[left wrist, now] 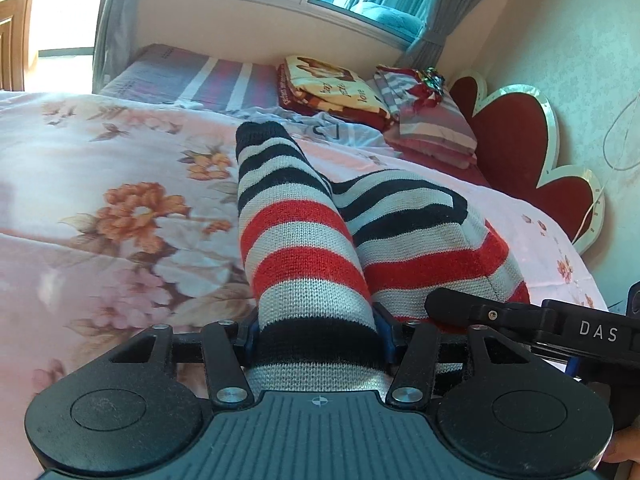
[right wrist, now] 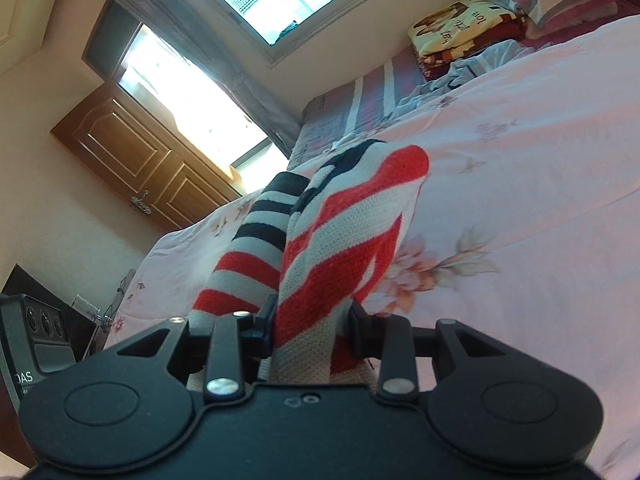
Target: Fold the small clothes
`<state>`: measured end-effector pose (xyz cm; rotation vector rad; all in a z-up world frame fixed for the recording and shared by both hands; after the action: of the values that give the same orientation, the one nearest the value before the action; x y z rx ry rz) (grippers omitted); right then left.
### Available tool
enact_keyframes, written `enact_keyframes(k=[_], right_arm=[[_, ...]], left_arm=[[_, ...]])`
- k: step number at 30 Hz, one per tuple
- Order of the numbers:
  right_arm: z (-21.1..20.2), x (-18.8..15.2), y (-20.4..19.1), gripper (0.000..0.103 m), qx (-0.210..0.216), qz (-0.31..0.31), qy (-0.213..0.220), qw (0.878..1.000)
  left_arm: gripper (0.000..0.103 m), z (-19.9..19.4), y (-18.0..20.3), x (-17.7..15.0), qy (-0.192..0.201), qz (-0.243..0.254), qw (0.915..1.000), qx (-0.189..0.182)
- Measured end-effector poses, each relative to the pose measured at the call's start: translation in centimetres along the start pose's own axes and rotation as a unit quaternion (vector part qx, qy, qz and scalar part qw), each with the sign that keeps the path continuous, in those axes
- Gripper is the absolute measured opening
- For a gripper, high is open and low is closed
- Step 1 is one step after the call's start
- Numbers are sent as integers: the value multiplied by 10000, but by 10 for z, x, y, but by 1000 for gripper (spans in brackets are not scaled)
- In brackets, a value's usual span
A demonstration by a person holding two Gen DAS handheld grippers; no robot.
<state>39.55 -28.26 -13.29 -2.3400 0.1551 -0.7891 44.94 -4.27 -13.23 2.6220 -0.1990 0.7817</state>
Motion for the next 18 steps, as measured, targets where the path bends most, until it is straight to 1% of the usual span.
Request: enact_keyframes(k=[5,10,14,16,18], right_arm=[[54,-18,-63,33,161,35,9,9999],[120,-32,-120,33,261,25,-51,9996],[166,-43,-144,33,290,71,-178,9994],[188,-48,-149,33,210,56,-318,9993],[207,-52,-147,32,15,29,-445,9990]], left_arm=[[53,-33,-90,7,68,-23,9999,118],[53,-45,-172,19,117,15,9994,324],[53,-40,-225,24,131,-82,9988,468],[53,-32,-249,20,139,-148,9982,572],[54,-21,-270,11,110,-168,9965,817]])
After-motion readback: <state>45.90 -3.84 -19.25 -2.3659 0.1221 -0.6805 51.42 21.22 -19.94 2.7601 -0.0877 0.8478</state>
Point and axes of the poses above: each gripper's, at about its wrist camera, not at the fingertips, and z roughly the way its jaws point, y to its right, x to its top, the point moved 4 cm from there along z, roughly the way its jaws point, and after that the axes turned 8 degrees about -y, right-handed, at the moved point
